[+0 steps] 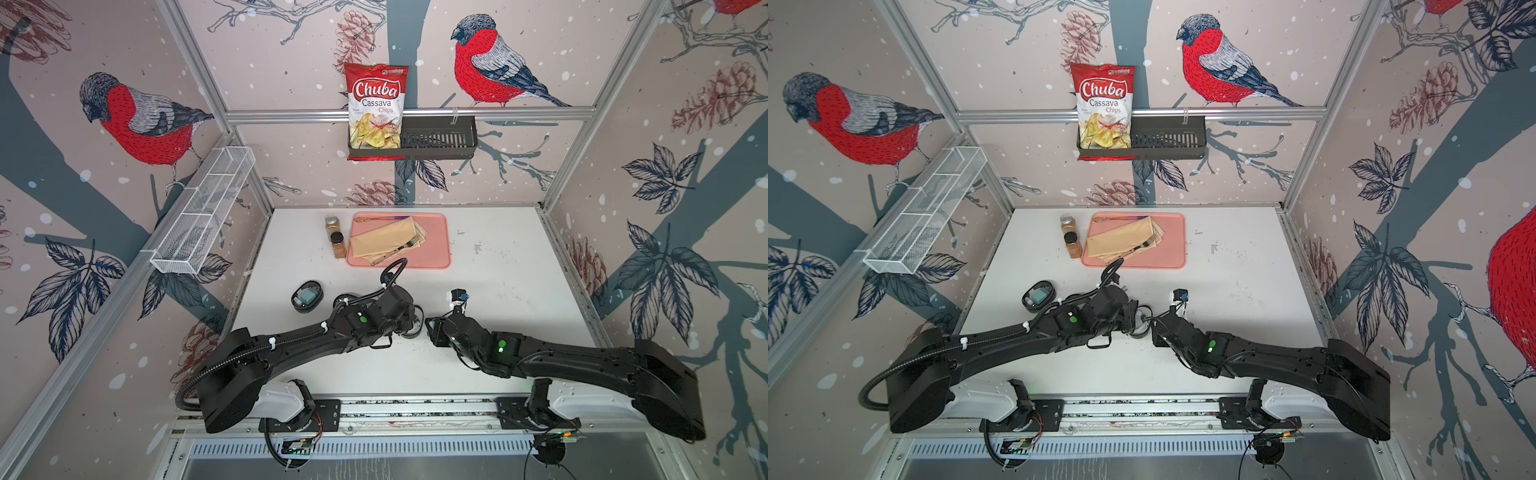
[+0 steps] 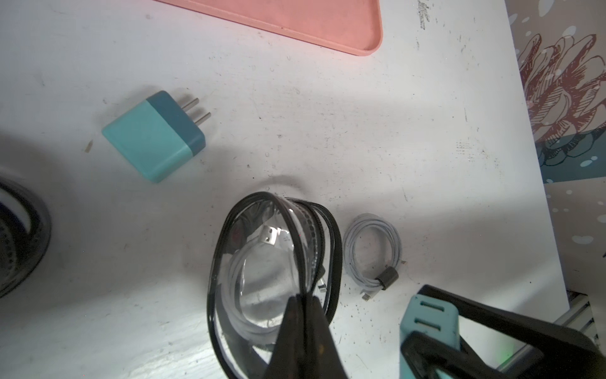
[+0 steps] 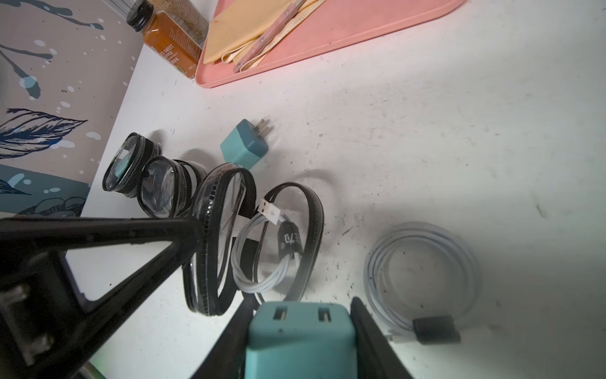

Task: Pack away charging kits
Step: Pick up the plug from the center of the board, then place the plug in the storage bag.

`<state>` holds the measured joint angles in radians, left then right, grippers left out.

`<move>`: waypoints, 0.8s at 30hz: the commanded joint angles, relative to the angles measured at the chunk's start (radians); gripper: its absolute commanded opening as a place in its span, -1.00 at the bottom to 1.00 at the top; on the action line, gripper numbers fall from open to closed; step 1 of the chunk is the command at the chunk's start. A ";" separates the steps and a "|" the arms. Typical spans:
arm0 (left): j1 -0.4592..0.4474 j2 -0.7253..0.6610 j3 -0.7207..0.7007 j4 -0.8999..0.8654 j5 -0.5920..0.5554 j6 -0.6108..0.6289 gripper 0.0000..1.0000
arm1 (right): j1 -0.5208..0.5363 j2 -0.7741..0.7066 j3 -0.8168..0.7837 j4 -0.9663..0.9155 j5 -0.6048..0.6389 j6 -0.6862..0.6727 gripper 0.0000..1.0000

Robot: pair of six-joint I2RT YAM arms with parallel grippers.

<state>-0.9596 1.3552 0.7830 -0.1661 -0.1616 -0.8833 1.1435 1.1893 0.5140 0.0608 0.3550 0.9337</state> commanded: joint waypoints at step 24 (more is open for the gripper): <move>0.002 -0.061 -0.153 0.271 0.152 0.014 -1.00 | -0.079 0.314 0.078 0.211 -0.099 -0.055 -0.88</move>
<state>-0.9592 1.2991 0.6544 0.0196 -0.0380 -0.8646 1.0657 1.4979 0.5835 0.2363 0.2588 0.8890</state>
